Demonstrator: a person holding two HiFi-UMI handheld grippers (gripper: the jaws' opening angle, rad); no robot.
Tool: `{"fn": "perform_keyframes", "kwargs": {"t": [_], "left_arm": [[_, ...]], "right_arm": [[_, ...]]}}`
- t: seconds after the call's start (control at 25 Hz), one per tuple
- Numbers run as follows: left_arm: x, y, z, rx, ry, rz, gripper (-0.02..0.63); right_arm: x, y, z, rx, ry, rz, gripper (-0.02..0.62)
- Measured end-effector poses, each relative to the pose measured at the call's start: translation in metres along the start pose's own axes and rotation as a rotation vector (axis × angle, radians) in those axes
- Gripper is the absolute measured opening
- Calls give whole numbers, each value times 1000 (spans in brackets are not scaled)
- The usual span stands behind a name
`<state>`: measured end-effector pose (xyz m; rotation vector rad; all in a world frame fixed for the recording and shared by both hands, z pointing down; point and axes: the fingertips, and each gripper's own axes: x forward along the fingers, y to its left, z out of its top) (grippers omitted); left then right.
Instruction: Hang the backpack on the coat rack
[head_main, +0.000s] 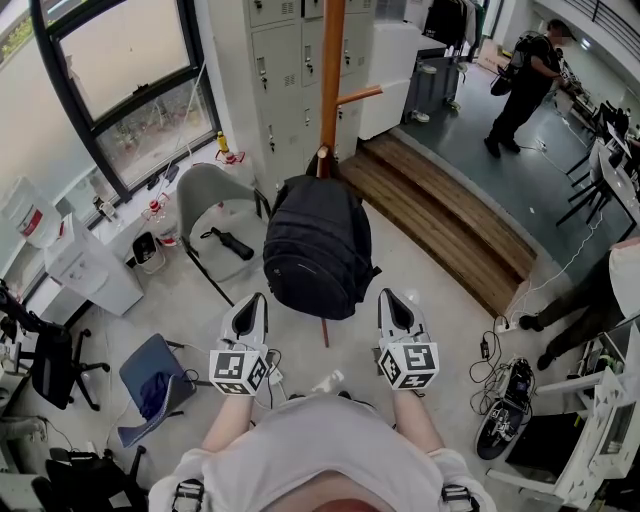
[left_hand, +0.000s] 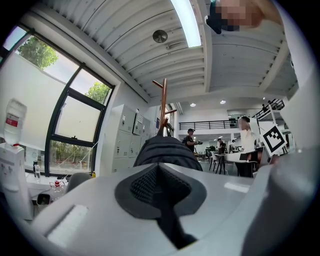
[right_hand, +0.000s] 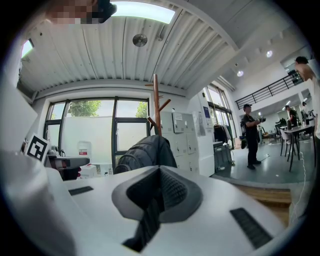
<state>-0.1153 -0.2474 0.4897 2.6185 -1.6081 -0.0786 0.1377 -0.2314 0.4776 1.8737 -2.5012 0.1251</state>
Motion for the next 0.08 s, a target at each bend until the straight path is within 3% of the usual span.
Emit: {"fn": "perform_keyframes", "kwargs": {"t": [0.08], "left_arm": [[1, 2, 0, 2, 1, 6, 9]], "right_arm": [[1, 0, -2, 1, 3, 1, 8]]}}
